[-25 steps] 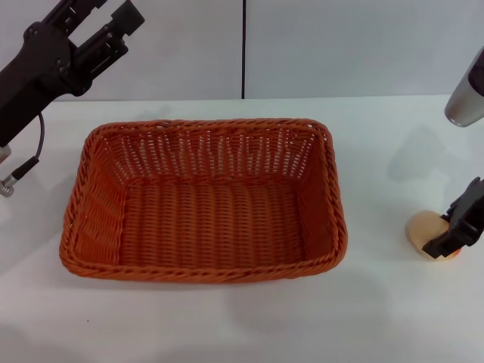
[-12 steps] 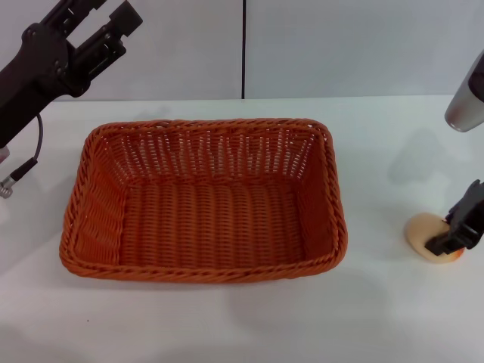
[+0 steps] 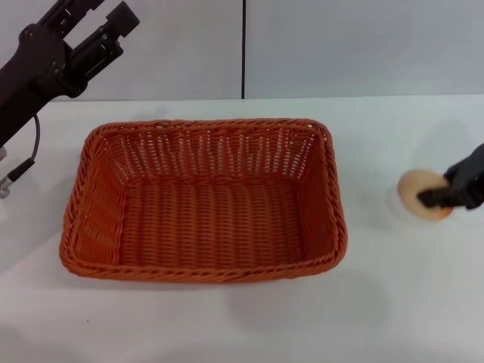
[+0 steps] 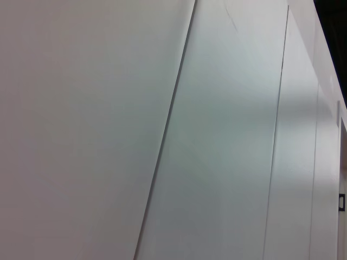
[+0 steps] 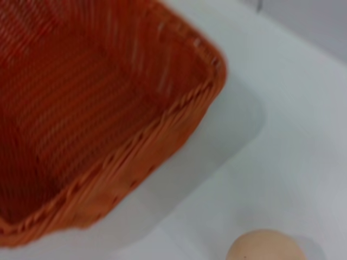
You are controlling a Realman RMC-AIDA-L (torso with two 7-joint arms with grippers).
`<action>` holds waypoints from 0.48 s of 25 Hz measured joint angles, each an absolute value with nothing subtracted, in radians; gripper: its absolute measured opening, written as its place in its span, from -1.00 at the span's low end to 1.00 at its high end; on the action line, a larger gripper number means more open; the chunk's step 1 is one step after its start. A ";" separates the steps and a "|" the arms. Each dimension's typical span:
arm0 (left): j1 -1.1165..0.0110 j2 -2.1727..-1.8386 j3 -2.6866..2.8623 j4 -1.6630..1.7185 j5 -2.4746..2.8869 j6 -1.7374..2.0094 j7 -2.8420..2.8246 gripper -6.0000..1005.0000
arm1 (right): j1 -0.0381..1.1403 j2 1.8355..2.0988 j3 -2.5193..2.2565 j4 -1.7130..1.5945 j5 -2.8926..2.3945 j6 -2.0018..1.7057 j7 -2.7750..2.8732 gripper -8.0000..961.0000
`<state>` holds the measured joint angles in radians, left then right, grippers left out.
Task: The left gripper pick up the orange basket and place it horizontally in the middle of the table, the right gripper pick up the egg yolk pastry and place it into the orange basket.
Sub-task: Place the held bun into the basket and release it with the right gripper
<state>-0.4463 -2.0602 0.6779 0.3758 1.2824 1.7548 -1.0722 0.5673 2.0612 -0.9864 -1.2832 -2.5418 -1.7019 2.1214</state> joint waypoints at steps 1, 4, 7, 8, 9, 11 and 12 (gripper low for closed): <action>-0.446 -2.060 0.678 0.376 1.282 1.755 -1.072 0.56 | 0.561 2.064 -0.973 -1.303 -2.533 -1.703 2.122 -0.49; -0.446 -2.059 0.678 0.379 1.282 1.755 -1.073 0.56 | 0.528 2.071 -0.938 -1.377 -2.463 -1.700 2.123 -0.53; -0.446 -2.059 0.678 0.380 1.282 1.755 -1.073 0.56 | 0.472 2.074 -0.924 -1.459 -2.286 -1.679 2.113 -0.58; -0.446 -2.059 0.678 0.379 1.281 1.755 -1.075 0.56 | 0.451 2.074 -0.924 -1.475 -2.200 -1.671 2.096 -0.59; -0.446 -2.059 0.678 0.379 1.281 1.756 -1.075 0.56 | 0.435 2.073 -0.923 -1.481 -2.118 -1.664 2.071 -0.61; -0.446 -2.058 0.678 0.378 1.281 1.756 -1.075 0.56 | 0.405 2.072 -0.925 -1.468 -1.944 -1.658 1.992 -0.65; -0.446 -2.058 0.678 0.378 1.282 1.756 -1.075 0.56 | 0.394 2.072 -0.927 -1.452 -1.861 -1.657 1.945 -0.67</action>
<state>-0.4464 -2.0585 0.6779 0.3782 1.2820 1.7559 -1.0751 0.3941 2.0722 -0.9270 -1.4522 -1.8607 -1.6570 1.9452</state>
